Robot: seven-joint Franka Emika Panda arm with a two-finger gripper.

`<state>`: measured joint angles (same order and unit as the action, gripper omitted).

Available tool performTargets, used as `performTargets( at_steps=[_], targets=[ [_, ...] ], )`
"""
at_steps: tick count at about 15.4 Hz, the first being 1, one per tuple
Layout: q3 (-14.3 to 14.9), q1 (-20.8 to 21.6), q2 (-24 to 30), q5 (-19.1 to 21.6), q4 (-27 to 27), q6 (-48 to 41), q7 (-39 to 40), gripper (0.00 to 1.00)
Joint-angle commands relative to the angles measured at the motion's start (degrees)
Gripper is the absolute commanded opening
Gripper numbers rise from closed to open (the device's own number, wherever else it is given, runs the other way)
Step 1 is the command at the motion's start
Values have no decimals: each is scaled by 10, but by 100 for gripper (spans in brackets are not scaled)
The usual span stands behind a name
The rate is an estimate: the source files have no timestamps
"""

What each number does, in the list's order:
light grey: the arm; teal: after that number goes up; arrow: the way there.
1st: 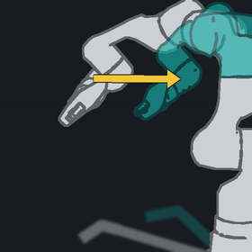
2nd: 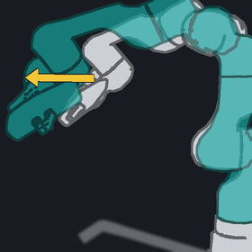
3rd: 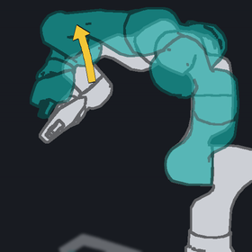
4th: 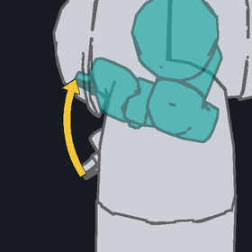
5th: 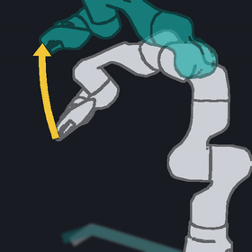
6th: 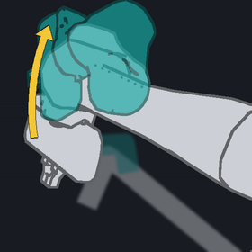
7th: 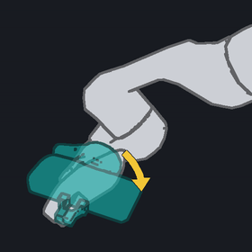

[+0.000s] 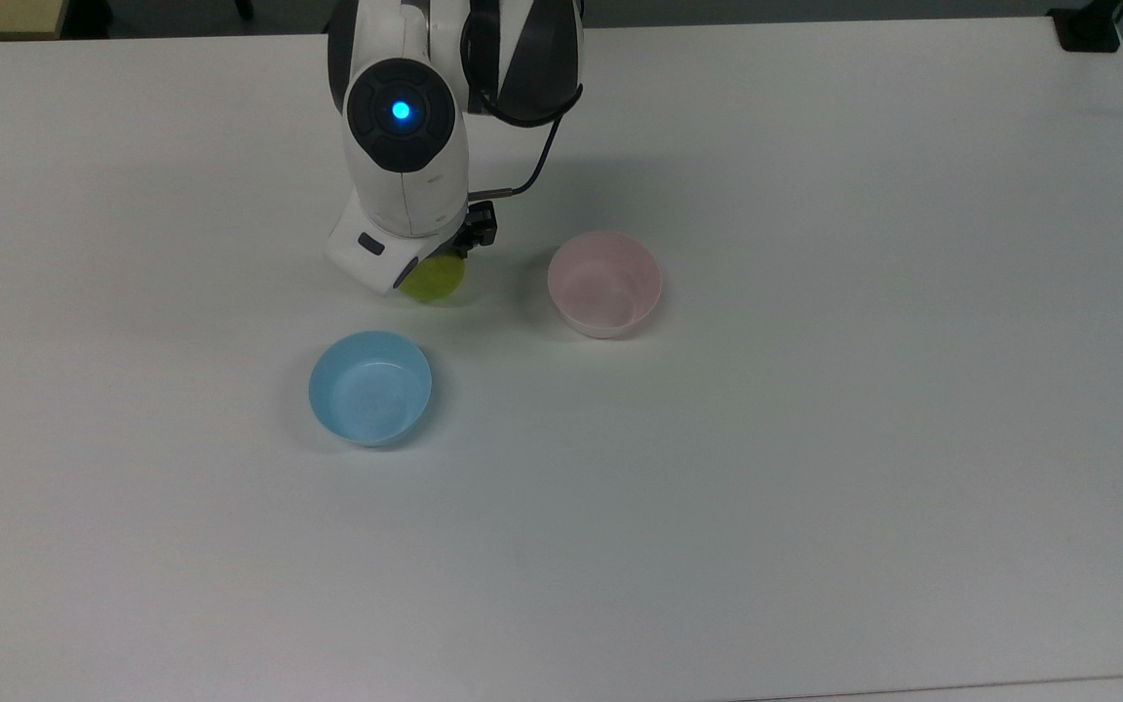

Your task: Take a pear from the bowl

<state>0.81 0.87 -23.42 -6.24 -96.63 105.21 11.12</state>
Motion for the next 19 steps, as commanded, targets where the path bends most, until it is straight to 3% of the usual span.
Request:
performTargets(
  at_steps=[1, 3, 10, 19],
  targets=[
    [2, 5, 14, -14, -1, 3, -6, 100],
    [4, 8, 25, -15, 2, -1, -31, 100],
    [-2, 11, 140, -6, 3, -41, -123, 100],
    [-1, -1, 215, 9, -2, -76, -152, 100]
  ],
)
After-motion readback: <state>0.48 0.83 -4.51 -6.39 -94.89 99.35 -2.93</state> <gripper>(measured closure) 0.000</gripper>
